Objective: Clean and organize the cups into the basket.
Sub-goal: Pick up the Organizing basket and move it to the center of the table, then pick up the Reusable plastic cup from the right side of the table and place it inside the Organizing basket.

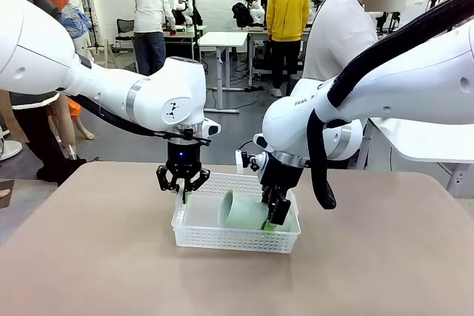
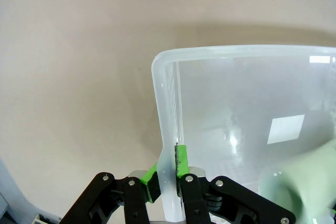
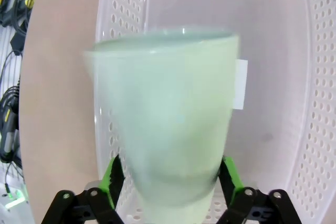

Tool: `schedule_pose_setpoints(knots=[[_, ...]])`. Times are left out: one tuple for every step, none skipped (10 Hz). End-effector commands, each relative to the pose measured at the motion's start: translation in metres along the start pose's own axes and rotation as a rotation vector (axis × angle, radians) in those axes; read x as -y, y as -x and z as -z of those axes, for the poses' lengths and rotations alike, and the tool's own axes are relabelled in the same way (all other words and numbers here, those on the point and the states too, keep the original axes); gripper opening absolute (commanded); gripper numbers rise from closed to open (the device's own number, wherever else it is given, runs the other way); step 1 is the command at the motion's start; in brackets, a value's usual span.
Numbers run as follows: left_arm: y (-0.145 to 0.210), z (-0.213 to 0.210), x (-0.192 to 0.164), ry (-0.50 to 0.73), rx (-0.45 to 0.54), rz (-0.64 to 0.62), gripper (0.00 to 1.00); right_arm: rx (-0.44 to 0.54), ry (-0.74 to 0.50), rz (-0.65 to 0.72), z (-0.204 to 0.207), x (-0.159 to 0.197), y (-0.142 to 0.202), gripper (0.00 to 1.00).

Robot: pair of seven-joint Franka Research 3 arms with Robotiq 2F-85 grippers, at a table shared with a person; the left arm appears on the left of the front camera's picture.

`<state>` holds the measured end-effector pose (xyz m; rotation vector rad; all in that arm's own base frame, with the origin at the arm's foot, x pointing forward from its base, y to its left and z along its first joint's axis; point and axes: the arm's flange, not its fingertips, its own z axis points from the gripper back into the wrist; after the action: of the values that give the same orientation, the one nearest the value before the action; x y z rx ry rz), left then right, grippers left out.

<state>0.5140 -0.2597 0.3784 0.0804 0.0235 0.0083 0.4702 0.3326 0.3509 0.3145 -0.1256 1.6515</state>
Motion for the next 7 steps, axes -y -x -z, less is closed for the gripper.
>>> schedule_pose_setpoints(knots=[[0.000,0.000,0.000,-0.001,0.000,-0.003,0.00,-0.008,-0.001,-0.005,-0.004,0.002,-0.003,1.00],[0.000,0.000,0.000,-0.001,0.000,-0.003,0.00,-0.002,0.006,-0.006,-0.010,0.001,-0.003,1.00],[0.000,0.000,0.000,-0.001,0.000,-0.003,0.00,0.009,0.009,-0.006,-0.016,-0.001,-0.002,1.00],[0.000,0.000,0.000,-0.001,0.000,-0.003,0.00,0.027,0.014,-0.007,-0.025,-0.003,0.000,1.00],[0.000,0.000,0.000,-0.001,0.000,-0.003,0.00,0.062,0.017,0.002,-0.037,-0.004,0.005,1.00],[0.000,0.000,0.000,-0.001,0.000,-0.003,0.00,0.111,0.022,0.000,-0.055,-0.011,0.015,1.00],[0.000,0.000,0.000,-0.001,0.000,-0.003,0.00,0.180,0.050,-0.023,-0.084,-0.022,0.029,1.00]])
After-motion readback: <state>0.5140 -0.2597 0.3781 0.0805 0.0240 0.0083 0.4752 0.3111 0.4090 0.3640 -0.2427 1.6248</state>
